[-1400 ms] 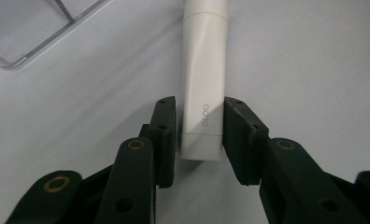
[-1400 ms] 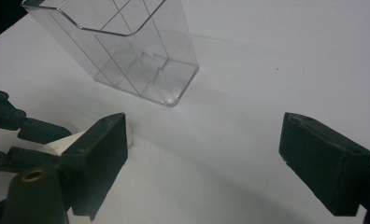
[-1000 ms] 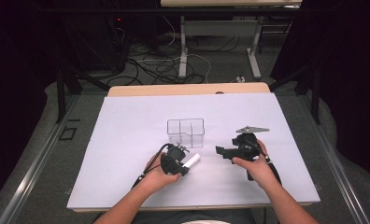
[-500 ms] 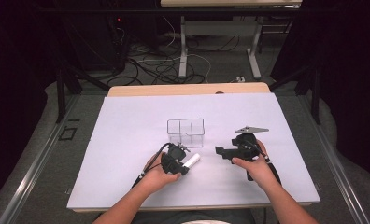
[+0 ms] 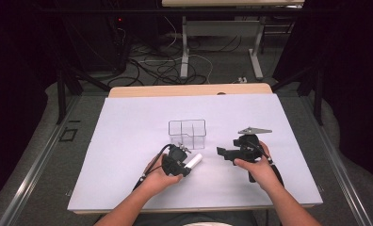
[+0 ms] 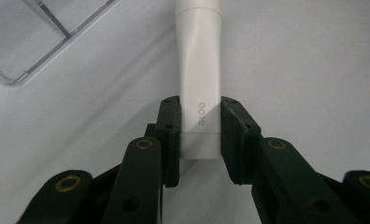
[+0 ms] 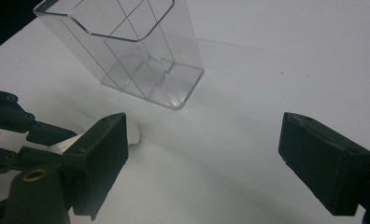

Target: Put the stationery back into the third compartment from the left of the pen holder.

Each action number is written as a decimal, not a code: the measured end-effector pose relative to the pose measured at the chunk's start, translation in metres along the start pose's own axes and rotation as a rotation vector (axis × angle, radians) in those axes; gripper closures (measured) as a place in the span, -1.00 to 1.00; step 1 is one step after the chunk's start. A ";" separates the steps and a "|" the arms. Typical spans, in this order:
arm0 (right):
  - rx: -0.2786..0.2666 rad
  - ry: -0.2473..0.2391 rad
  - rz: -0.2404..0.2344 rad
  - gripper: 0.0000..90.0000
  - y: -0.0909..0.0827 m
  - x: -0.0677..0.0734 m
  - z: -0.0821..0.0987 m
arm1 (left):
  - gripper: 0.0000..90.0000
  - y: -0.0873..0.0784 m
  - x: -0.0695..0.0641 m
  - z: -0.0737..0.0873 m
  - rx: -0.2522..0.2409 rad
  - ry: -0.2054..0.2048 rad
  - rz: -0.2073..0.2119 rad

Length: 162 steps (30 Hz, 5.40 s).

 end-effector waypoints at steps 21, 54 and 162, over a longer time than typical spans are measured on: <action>-0.048 0.108 -0.114 -0.53 -0.005 0.013 -0.007 | 0.59 -0.026 -0.001 -0.003 -0.215 -0.046 -0.007; -0.103 0.238 -0.251 0.02 0.007 0.055 -0.035 | 0.59 -0.061 0.012 -0.017 -0.519 -0.177 -0.056; -0.361 -0.048 -0.034 0.55 0.022 0.057 -0.061 | -0.39 -0.049 0.029 0.019 -0.404 -0.172 -0.040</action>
Point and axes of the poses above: each handheld gripper's, and its own axes: y roughly forward along the jaws, z roughly out of its underside, x roughly to its left, the point moved 5 cm from there along y, roughly forward along the jaws, and after that the axes turned 5 degrees about x, right-handed, at the moved point
